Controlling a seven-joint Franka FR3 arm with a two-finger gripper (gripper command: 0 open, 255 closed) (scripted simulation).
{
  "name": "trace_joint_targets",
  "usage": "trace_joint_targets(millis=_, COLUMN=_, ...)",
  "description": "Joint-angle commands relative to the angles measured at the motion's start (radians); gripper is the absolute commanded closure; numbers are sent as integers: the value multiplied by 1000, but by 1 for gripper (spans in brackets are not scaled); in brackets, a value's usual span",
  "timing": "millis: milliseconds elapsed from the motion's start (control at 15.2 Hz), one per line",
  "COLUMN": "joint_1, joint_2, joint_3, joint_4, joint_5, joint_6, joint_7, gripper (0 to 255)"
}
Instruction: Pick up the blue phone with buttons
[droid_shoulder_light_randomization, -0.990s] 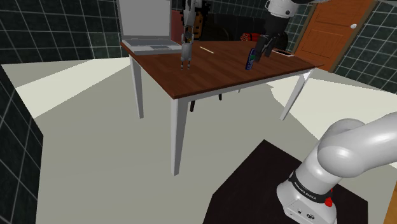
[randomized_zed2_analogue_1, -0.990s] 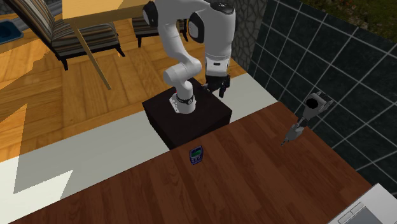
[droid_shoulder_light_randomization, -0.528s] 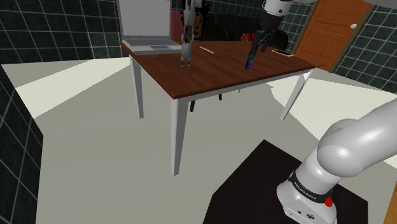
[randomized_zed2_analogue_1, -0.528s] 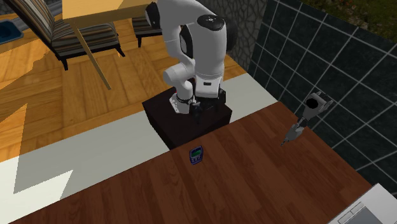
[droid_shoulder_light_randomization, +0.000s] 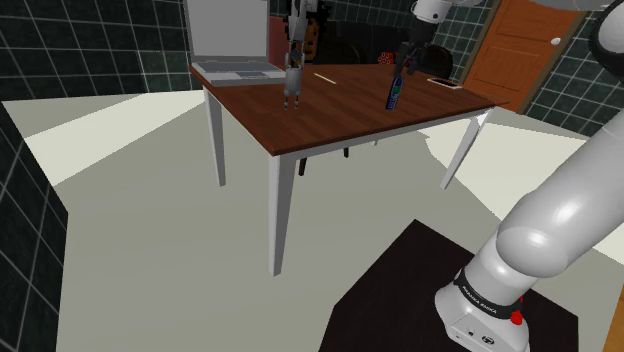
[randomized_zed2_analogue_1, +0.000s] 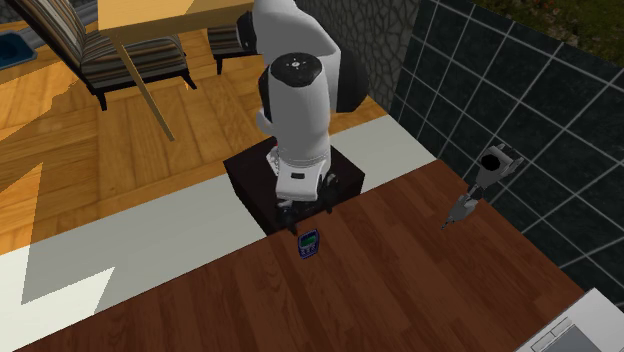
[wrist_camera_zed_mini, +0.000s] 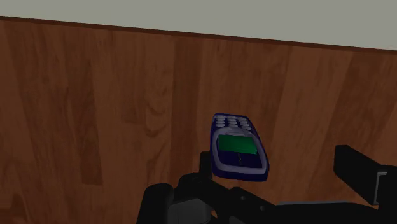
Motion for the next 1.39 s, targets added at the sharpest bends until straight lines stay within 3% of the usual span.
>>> trace_joint_targets(millis=0, joint_1=-13, joint_2=87, joint_3=-31, joint_4=88, joint_5=48, joint_6=-8, joint_7=-46, gripper=0)
trace_joint_targets(millis=660, joint_1=-14, joint_2=69, joint_3=-28, joint_4=-34, joint_5=41, joint_6=97, joint_7=-45, gripper=0)
trace_joint_targets(millis=726, joint_1=-14, joint_2=69, joint_3=-27, joint_4=-33, joint_5=41, joint_6=97, joint_7=-45, gripper=255)
trace_joint_targets(millis=1320, joint_1=-14, joint_2=69, joint_3=-27, joint_4=-34, joint_5=41, joint_6=97, joint_7=-45, gripper=255)
